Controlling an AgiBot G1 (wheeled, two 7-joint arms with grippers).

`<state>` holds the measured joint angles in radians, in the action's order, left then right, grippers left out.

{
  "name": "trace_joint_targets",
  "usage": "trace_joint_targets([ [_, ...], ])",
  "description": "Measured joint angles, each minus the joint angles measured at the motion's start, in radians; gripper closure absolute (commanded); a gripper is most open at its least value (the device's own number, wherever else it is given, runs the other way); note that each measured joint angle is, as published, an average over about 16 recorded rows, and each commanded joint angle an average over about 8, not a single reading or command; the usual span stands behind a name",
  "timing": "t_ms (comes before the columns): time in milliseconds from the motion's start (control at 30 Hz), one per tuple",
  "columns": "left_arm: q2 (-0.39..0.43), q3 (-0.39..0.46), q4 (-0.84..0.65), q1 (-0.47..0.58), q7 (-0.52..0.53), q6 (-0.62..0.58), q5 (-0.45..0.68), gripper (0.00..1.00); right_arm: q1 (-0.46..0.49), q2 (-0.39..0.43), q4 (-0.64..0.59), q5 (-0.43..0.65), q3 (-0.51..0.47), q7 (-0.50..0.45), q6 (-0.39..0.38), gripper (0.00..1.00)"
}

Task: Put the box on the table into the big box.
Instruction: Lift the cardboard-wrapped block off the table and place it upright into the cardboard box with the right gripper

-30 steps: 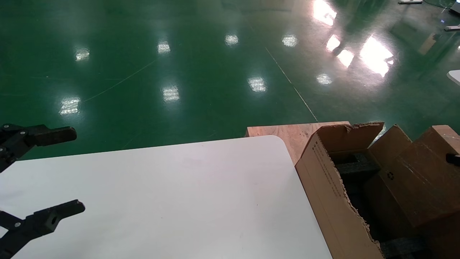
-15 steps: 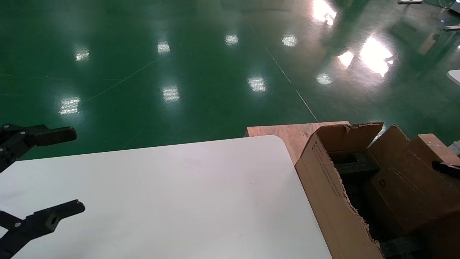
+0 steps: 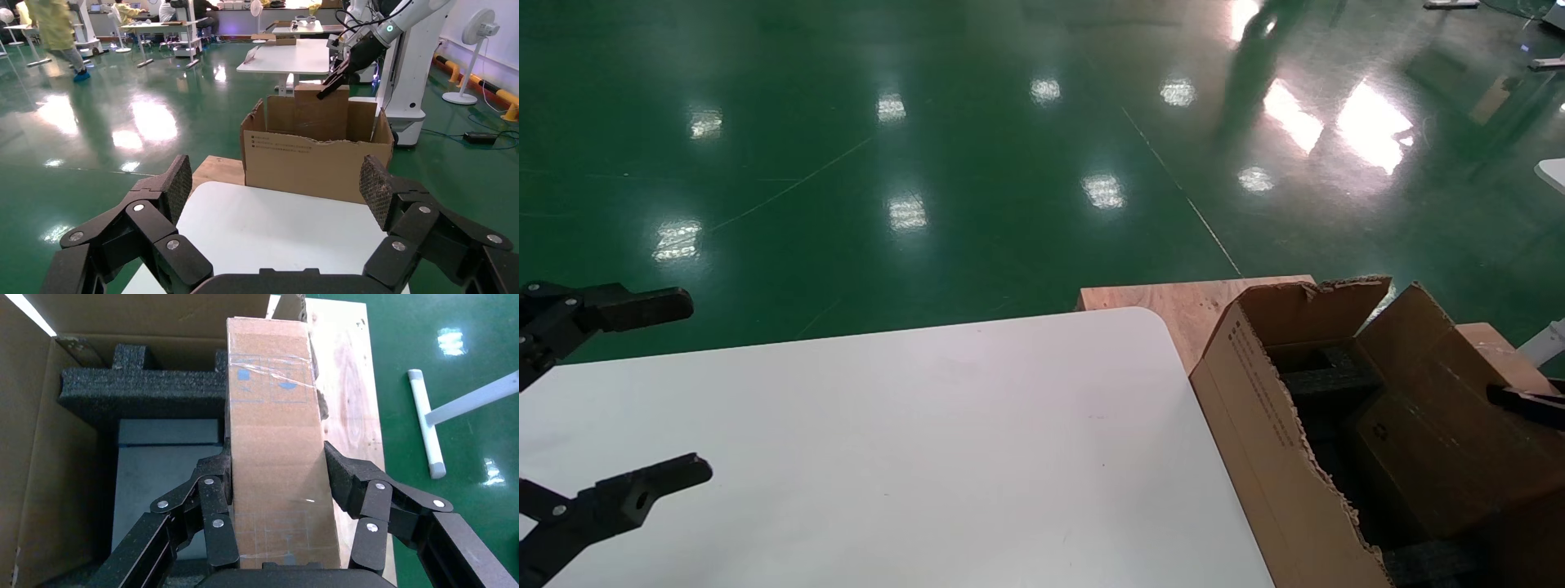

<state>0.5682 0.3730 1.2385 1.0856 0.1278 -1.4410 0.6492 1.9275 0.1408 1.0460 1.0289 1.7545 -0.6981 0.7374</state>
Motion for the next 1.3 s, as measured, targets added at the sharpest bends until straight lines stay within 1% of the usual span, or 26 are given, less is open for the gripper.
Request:
trace_joint_targets([
  [333,0.000,0.000,0.000,0.000,0.000,0.000,0.000,0.00,-0.024,-0.019,-0.022,-0.054,0.069,0.012,-0.046,1.00],
  [733,0.000,0.000,0.000,0.000,0.000,0.000,0.000,0.00,-0.054,-0.072,-0.054,-0.146,0.152,0.044,-0.100,1.00],
  [1300,0.000,0.000,0.000,0.000,0.000,0.000,0.000,0.00,-0.104,-0.133,-0.116,-0.264,0.228,0.124,-0.115,1.00],
])
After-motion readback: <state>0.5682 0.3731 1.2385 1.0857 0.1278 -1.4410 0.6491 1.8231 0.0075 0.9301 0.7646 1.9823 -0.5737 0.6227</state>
